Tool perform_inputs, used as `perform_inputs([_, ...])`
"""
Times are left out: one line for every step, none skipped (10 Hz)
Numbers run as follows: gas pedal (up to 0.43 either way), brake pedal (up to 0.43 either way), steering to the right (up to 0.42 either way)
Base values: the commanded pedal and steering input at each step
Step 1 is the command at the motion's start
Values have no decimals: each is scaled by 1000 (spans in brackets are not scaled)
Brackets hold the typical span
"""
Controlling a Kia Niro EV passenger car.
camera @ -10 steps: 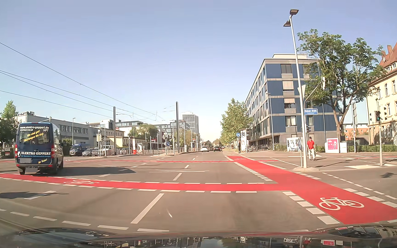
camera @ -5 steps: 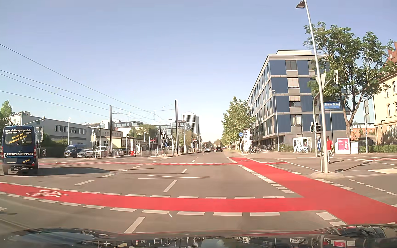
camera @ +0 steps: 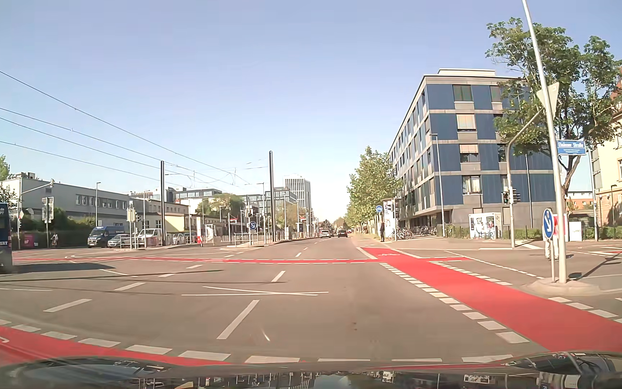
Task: Follow the waypoints while adhering to traffic rules and regulations
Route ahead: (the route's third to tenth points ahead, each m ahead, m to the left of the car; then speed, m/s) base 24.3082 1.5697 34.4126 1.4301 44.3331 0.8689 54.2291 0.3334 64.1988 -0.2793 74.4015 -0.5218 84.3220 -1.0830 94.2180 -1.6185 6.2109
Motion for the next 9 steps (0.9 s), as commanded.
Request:
perform_inputs([287, 0, 4])
perform_inputs([260, 0, 3])
perform_inputs([248, 0, 3])
perform_inputs([248, 0, 2])
perform_inputs([248, 0, 0])
perform_inputs([248, 0, -2])
perform_inputs([248, 0, -4])
perform_inputs([248, 0, -4])
perform_inputs([248, 0, -4])
